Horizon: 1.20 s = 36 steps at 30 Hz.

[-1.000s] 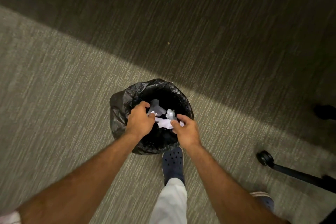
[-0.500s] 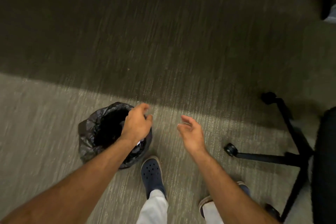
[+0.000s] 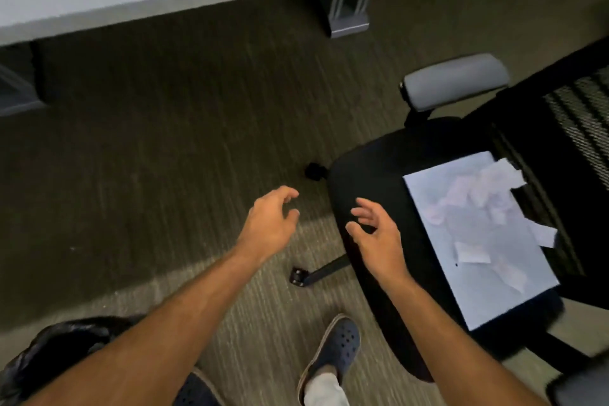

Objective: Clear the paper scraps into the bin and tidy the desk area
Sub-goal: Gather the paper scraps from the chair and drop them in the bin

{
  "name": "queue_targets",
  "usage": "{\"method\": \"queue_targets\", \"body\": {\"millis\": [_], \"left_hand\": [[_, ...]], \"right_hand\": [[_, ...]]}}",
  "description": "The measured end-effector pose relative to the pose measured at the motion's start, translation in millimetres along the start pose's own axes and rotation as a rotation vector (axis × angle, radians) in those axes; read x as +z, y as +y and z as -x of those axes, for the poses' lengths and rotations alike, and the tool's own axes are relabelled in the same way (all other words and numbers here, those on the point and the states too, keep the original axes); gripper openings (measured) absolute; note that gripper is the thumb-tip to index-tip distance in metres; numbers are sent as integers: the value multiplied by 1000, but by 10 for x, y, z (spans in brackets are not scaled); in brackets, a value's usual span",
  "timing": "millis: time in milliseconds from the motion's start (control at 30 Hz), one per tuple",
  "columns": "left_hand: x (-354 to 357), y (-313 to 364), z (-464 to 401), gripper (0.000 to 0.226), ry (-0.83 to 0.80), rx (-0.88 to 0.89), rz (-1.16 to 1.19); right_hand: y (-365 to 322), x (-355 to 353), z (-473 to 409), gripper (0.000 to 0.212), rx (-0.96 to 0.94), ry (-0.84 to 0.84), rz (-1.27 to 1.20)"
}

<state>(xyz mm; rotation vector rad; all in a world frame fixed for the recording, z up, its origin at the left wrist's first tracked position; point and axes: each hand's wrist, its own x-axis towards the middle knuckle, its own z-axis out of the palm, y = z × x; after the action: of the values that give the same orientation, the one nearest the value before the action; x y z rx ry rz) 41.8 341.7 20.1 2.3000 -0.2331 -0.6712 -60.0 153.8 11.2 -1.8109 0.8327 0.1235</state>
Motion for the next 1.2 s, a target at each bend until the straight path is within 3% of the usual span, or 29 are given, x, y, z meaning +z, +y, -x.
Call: {"method": "queue_targets", "body": {"millis": [333,500,733,833,1067,1200], "left_hand": [[1386,1633,-583,46,-198,265,-203],[1985,2066,-804,65,-337,357,-397],[2544,2308,-1032,99,-430,202,-520],[2704,2300,-1043,105,-381,231,-644],[2723,2264,-1076,101,-353,246,-592],[2694,2304,-1082,100,-383,243,-550]], "right_hand": [[627,-2104,-453,26,58,392,-26],[1094,-2696,-712,41,140,432,158],[1280,-2836,-1253,90,210,344,194],[1260,-2741,-1472,105,187,359,179],[1122,-2542,-1730,117,204,218,592],[1159,-2472,-1745,112,129,203,726]]}}
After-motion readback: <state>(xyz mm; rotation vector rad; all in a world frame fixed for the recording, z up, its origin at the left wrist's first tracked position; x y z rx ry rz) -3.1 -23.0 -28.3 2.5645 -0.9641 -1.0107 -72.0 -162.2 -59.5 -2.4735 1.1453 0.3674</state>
